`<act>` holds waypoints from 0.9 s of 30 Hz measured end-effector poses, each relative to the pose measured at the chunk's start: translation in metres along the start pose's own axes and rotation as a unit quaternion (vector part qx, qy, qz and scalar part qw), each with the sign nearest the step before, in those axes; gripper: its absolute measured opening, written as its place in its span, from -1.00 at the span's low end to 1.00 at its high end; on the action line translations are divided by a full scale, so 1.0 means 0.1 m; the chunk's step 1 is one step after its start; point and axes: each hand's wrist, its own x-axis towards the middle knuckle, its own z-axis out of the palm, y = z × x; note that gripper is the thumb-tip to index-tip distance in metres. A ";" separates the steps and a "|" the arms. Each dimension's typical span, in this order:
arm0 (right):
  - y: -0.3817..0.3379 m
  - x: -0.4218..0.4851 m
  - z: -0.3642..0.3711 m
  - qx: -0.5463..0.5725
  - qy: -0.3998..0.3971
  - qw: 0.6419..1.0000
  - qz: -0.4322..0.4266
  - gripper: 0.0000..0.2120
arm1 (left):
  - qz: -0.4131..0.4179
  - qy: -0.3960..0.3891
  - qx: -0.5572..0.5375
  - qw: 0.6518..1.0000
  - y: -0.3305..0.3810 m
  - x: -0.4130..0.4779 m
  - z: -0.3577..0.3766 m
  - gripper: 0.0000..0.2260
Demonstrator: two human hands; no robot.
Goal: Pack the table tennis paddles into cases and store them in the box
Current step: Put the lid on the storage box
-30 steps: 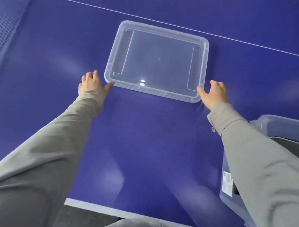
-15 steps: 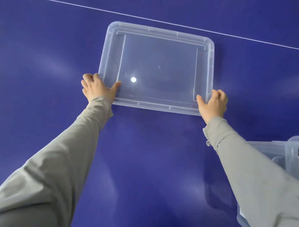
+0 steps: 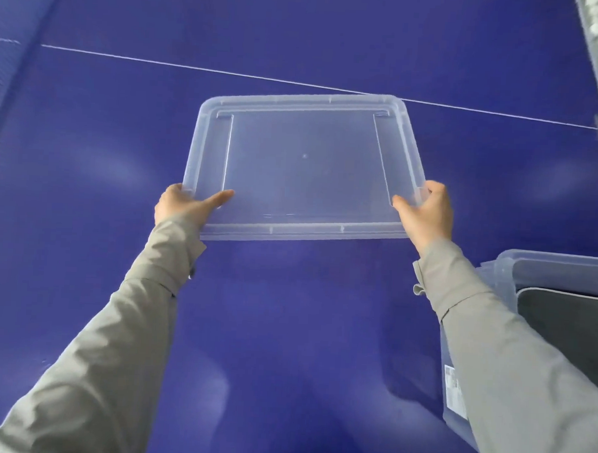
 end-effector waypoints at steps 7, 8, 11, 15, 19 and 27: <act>0.26 -0.33 -1.01 -0.019 0.019 0.998 -0.048 -0.44 | 0.014 -0.001 -0.085 0.996 -0.12 -1.04 0.03 -0.50; 0.36 -0.39 -1.18 -0.020 0.028 0.998 -0.056 -0.44 | 0.015 -0.001 -0.087 0.996 -0.13 -1.23 0.09 -0.47; 0.74 -0.52 -1.67 0.010 0.056 0.995 -0.080 -0.48 | 0.022 0.001 -0.104 0.994 -0.10 -1.83 0.32 -0.41; 1.33 -0.59 -2.33 0.040 0.054 0.996 -0.062 -0.57 | 0.035 0.014 -0.119 0.992 0.00 -2.64 0.75 -0.44; 1.98 -0.68 -2.91 0.007 0.072 0.997 -0.036 -0.54 | 0.058 0.021 -0.103 0.993 0.07 -3.36 1.29 -0.49; 3.02 -0.93 -3.62 0.023 0.096 0.995 0.023 -0.42 | 0.127 -0.009 -0.036 0.991 0.07 -4.22 2.05 -0.45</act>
